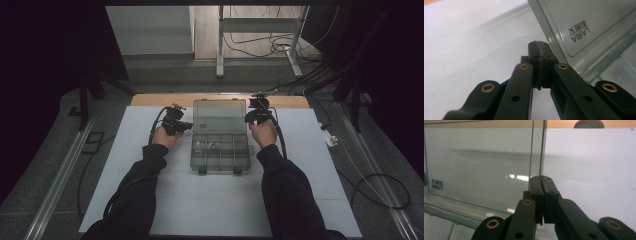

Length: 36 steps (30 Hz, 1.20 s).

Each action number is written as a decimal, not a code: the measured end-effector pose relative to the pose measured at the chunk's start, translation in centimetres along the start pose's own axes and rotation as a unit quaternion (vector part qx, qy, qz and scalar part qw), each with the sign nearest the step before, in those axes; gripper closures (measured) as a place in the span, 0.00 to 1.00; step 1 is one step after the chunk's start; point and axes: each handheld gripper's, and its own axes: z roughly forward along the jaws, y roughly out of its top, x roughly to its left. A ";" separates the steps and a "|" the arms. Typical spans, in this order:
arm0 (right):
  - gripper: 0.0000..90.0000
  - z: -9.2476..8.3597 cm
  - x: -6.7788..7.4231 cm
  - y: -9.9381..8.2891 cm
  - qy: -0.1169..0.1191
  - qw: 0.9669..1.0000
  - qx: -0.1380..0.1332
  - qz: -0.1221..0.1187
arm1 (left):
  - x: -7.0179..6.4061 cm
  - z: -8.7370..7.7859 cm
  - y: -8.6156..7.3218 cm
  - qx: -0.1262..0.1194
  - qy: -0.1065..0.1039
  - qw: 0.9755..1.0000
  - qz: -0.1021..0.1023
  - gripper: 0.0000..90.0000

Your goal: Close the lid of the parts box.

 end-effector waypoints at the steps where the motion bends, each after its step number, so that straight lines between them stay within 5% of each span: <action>1: 0.97 -0.1 0.0 -0.1 0.000 1.000 -0.003 -0.002 | 0.0 0.3 0.0 0.002 0.002 1.000 -0.001 0.99; 10: 0.98 -0.6 0.5 -0.6 0.003 1.000 -0.021 -0.012 | 0.0 1.5 0.4 -0.001 0.001 1.000 -0.008 0.99; 21: 0.98 -1.3 1.2 -1.3 -0.009 0.999 -0.042 -0.028 | 0.5 0.4 1.9 -0.039 0.003 0.999 -0.012 0.99; 36: 0.96 -3.2 1.2 -2.6 0.000 0.997 -0.060 -0.039 | 0.2 -1.2 2.2 -0.074 -0.043 0.996 -0.009 0.99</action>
